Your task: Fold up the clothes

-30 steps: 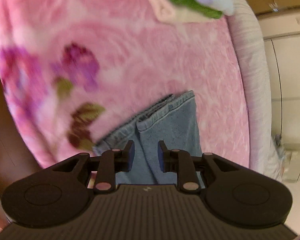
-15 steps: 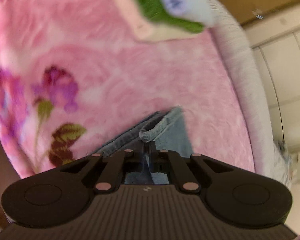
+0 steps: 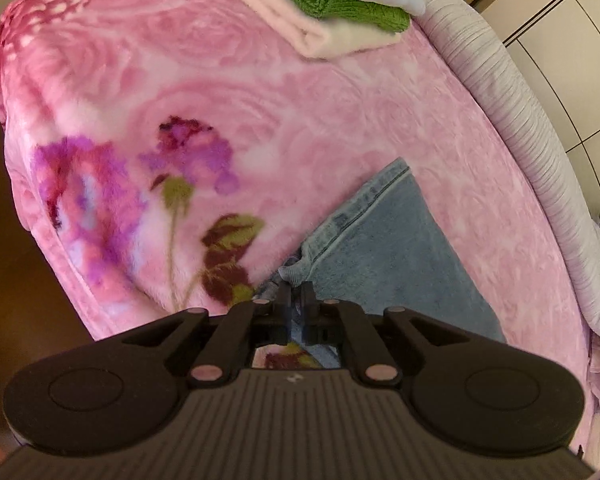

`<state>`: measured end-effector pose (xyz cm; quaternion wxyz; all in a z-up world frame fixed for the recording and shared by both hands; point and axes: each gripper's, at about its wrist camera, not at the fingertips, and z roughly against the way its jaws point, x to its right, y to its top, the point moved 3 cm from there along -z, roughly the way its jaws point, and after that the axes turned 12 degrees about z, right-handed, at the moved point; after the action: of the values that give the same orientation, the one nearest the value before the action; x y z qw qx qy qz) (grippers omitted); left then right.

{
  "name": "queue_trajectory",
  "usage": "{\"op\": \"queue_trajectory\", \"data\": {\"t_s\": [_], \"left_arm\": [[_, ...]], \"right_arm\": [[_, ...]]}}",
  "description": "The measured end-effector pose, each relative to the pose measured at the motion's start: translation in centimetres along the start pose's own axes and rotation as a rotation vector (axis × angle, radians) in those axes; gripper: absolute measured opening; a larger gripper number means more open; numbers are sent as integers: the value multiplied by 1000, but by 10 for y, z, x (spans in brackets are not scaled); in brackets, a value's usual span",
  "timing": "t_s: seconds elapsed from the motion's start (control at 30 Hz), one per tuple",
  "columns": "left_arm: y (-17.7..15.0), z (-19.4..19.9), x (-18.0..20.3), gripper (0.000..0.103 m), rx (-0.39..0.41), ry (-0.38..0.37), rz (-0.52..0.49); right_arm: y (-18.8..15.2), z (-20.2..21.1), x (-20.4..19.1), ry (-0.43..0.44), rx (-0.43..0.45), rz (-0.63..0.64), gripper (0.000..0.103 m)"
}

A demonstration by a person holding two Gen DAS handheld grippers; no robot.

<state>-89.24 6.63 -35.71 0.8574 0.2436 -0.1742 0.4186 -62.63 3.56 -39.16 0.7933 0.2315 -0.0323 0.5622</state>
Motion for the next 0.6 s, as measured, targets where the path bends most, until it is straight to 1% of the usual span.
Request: {"op": "queue_trajectory", "data": {"t_s": [0.07,0.13,0.17,0.2,0.23,0.27,0.3,0.37,0.43,0.5,0.53,0.6], "left_arm": [[0,4,6,6,0,29,-26],[1,14,15,7,26,108,-69],[3,18,19,5,48,156,-93],[4,23,24,6,72,204,-117],[6,26,29,5,85,225,-127],[5,28,39,5,78,218,-143],[3,28,50,5,66,204,-163],[-4,26,76,6,32,166,-217],[-24,15,114,7,-32,99,-292],[-53,1,154,7,-105,34,-356],[-69,-7,173,7,-139,3,-377],[-107,-25,213,7,-217,-48,-427]], "right_arm": [[-2,6,7,35,12,-61,26],[-10,21,21,60,52,-181,30],[-14,30,30,71,76,-249,30],[-21,40,40,63,101,-323,32],[-33,49,52,29,112,-397,32],[-47,56,65,-16,110,-467,32],[-66,62,80,-74,86,-550,32],[-112,70,108,-164,9,-716,32],[-173,79,138,-230,-56,-907,32],[-236,92,163,-303,-99,-1080,32],[-267,97,171,-317,-131,-1142,32],[-325,103,182,-303,-217,-1233,32]]}}
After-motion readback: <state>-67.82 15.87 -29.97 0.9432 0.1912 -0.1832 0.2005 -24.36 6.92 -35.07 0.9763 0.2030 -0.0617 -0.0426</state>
